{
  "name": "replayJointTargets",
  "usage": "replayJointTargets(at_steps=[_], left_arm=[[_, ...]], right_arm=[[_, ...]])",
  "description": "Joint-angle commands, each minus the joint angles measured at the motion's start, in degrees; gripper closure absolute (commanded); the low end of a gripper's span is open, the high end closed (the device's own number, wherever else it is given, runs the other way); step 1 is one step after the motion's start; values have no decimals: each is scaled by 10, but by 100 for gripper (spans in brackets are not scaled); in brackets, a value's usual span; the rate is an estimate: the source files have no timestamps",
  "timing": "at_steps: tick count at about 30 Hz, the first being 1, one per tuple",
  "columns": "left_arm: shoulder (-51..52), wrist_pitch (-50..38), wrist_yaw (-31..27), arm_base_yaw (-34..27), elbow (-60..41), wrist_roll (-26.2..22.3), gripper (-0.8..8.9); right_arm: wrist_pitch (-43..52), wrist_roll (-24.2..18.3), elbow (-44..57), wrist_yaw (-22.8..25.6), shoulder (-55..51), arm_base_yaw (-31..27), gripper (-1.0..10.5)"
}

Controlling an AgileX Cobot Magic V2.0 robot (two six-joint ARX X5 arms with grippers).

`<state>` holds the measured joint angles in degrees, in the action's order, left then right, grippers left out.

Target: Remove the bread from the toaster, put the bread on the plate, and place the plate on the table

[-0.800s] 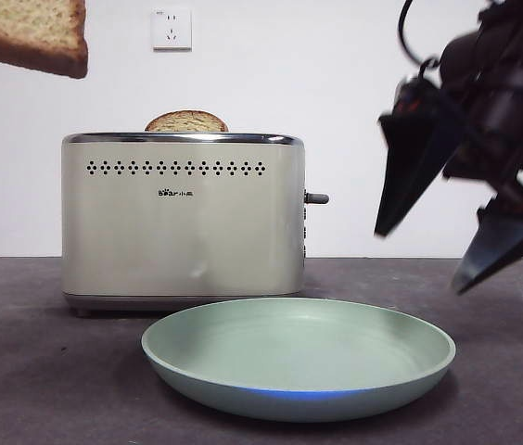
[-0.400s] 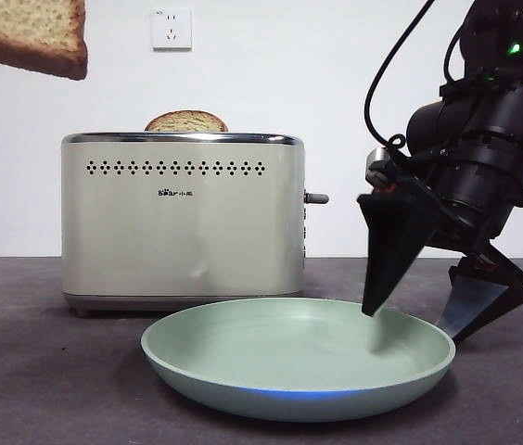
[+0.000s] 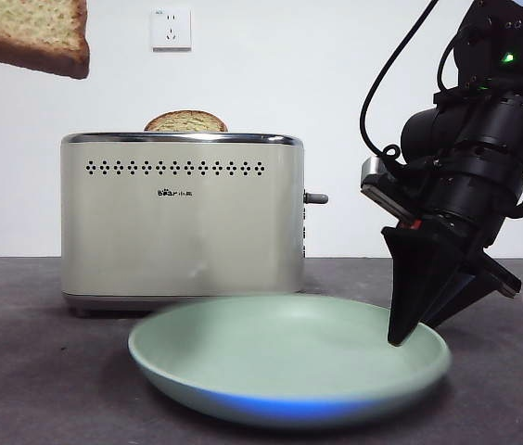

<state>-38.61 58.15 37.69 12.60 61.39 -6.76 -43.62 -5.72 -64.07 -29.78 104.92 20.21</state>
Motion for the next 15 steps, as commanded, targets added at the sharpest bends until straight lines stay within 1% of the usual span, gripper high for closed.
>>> replayJointTargets(at_steps=[1, 3, 6, 11, 15], left_arm=[[1, -13, 4, 2, -2, 9, 821], [0, -15, 12, 2, -2, 9, 821], [-7, -26, 49, 2, -2, 15, 822], [-28, -69, 94, 3, -2, 64, 822], [-57, -113, 109, 18, -2, 96, 822]], right_arm=[[-1, 2, 2, 0, -4, 2, 959], [-1, 5, 2, 0, -20, 2, 959], [-1, 17, 2, -1, -56, 3, 960], [-5, 50, 2, -1, -128, 16, 960], [-10, 68, 2, 1, -184, 44, 960]])
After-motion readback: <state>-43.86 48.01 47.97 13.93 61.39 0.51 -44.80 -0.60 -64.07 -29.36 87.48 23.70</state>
